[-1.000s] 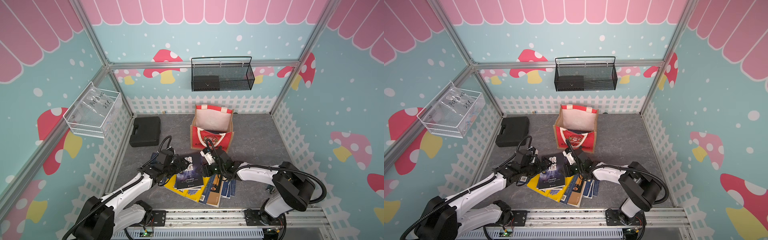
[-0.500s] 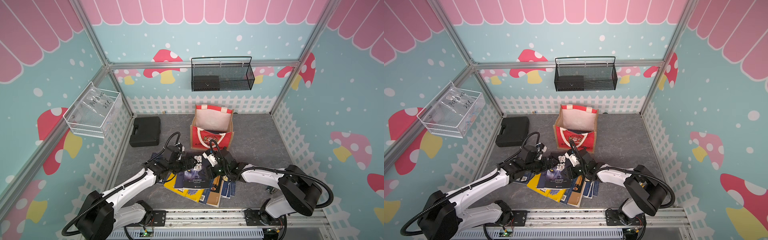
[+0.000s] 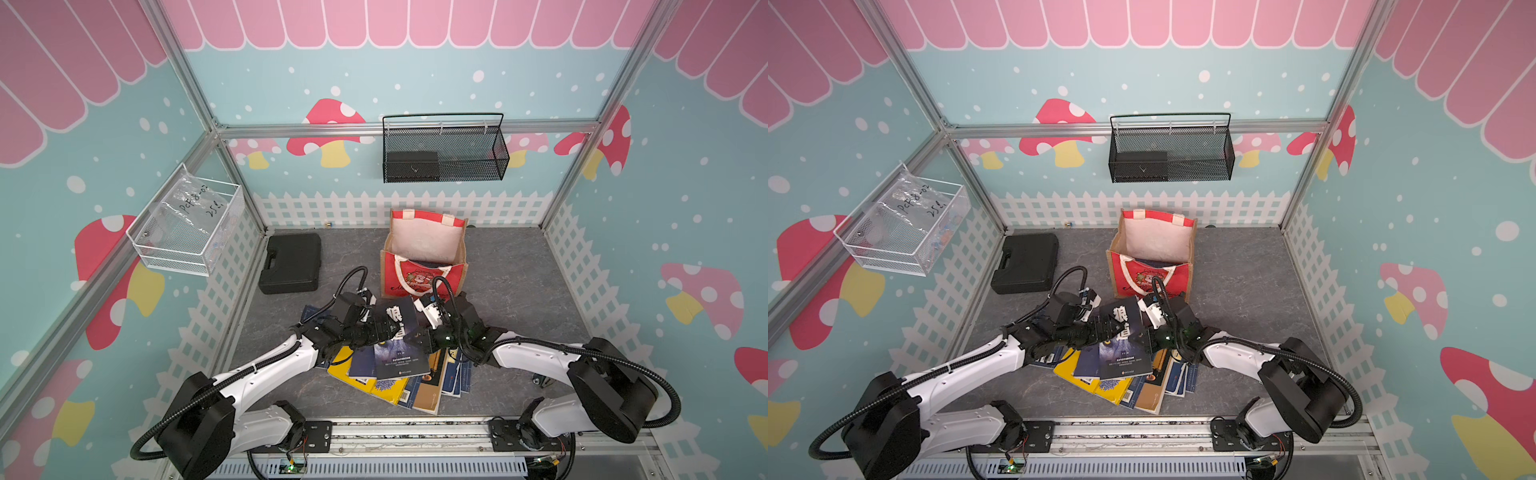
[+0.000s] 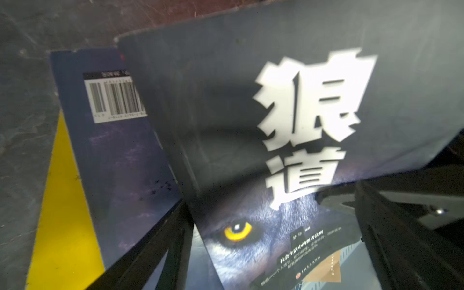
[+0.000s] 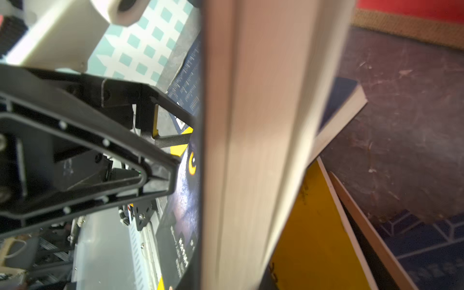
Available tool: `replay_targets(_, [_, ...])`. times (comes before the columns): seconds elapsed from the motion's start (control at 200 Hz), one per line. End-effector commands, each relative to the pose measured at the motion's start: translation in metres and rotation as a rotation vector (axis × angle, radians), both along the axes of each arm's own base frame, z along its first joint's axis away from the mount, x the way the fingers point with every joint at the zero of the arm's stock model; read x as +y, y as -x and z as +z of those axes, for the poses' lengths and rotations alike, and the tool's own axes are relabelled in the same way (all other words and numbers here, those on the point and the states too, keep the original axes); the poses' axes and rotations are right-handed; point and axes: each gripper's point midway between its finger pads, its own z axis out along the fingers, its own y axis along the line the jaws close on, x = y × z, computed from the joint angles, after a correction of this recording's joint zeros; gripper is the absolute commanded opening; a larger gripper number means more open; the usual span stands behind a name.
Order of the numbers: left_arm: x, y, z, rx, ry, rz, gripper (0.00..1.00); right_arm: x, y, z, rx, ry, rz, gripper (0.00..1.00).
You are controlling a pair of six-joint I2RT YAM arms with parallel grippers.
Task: Put the books into the canvas bag
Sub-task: Pick up the book from the book.
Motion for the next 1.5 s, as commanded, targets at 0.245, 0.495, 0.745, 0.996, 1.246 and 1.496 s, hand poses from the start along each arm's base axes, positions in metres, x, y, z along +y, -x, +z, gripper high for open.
replay_targets(0.245, [0.001,0.002,0.089,-0.422,0.156,-0.082,0.99,-0.009,0.019,0.085,-0.224,-0.184,0.053,0.00])
replay_targets(0.495, [-0.004,0.019,0.144,-0.600,0.252,-0.200,0.99,-0.029,0.020,0.150,-0.343,-0.283,-0.004,0.00])
replay_targets(0.745, [-0.030,0.030,0.162,-0.596,0.405,-0.334,0.81,-0.046,0.019,0.203,-0.464,-0.423,-0.107,0.00])
replay_targets(0.996, [-0.037,0.030,0.182,-0.656,0.448,-0.377,0.27,-0.055,0.018,0.213,-0.504,-0.500,-0.164,0.00])
replay_targets(1.246, [-0.043,0.025,0.182,-0.620,0.284,-0.481,0.00,-0.043,0.027,0.211,-0.537,-0.431,-0.044,0.17])
replay_targets(1.496, [-0.034,0.053,0.196,-0.604,0.113,-0.710,0.00,-0.069,0.017,0.220,-0.731,-0.068,-0.014,0.93])
